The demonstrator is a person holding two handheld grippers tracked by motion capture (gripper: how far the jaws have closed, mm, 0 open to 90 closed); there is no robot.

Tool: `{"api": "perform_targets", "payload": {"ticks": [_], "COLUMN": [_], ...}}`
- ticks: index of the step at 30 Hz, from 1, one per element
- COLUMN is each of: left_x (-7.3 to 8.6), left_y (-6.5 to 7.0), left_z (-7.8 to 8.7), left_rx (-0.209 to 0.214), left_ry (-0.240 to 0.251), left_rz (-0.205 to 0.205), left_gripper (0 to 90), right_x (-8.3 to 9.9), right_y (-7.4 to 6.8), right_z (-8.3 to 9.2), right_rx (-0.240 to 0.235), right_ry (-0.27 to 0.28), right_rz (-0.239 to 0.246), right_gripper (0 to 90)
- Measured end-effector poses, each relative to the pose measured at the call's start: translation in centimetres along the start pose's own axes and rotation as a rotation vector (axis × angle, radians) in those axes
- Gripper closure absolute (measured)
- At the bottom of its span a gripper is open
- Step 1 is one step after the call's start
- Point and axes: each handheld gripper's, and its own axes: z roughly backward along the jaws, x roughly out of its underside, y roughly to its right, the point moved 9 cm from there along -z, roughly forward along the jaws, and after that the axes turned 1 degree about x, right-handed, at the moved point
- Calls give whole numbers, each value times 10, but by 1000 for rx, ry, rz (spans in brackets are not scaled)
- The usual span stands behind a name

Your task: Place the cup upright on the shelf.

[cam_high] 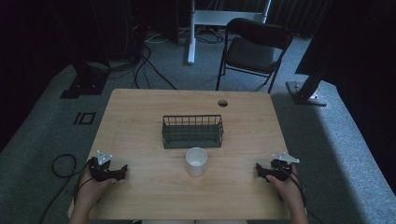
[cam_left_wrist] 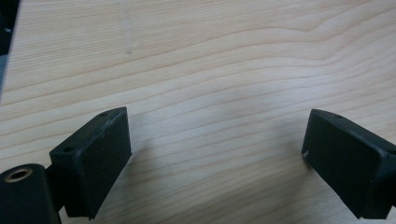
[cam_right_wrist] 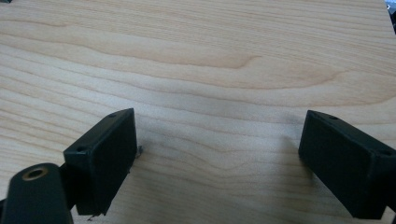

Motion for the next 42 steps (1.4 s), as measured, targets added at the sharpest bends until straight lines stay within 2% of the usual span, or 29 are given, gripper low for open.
{"api": "perform_targets", "payload": {"ticks": [11,17,28,33,42], "left_x": [-11,-20,-30,-36,-45], "left_y": [25,37,58,71,96], "left_z": [-3,0,3,4,7], "left_rx": [77,104,159,203,250], "left_ry": [32,60,83,99,120], "left_rz": [-35,-65,-94,-101,-151], "left_gripper": [85,84,85,84,84], "right_x": [0,0,0,0,0], "right_y": [0,0,0,-1,-1], "right_z": [0,0,0,0,0], "right_rx": [0,0,0,-6,-7], "right_ry": [0,0,0,1,1], "right_rz": [0,-1,0,6,7], "right_gripper": [110,110,110,110,110]}}
